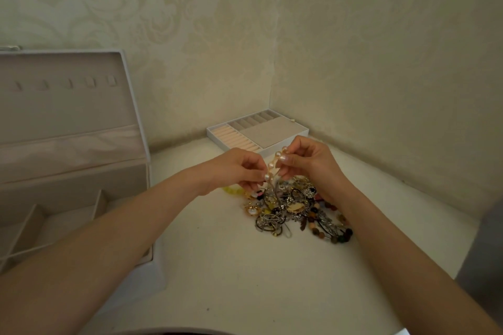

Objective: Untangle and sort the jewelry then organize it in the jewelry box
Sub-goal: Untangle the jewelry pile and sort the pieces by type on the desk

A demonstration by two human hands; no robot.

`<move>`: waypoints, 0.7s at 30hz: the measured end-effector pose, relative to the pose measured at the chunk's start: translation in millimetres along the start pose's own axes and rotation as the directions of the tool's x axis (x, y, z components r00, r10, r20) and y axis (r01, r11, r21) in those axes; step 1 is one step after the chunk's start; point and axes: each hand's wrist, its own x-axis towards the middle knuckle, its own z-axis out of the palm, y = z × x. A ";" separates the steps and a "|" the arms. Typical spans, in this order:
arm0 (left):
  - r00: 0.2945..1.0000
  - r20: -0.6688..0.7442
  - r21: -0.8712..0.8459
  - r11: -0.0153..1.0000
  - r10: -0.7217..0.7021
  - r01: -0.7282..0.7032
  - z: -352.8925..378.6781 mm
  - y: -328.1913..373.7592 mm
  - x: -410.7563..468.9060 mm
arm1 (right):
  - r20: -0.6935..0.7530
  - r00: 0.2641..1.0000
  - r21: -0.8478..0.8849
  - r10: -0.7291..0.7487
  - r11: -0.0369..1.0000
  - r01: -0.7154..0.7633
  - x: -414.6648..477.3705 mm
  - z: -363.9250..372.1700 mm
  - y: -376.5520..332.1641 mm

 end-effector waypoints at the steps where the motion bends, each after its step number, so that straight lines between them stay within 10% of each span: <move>1: 1.000 -0.009 -0.017 1.000 0.013 -0.013 -0.6 -0.6 0.1 | 0.024 0.999 -0.007 0.021 1.000 -0.021 -0.7 2.7 0.9; 21: 0.997 0.061 -0.002 0.999 0.042 -0.042 -0.5 -0.5 -1.4 | -0.084 0.996 -0.072 -0.012 0.997 0.006 0.5 -4.9 -3.3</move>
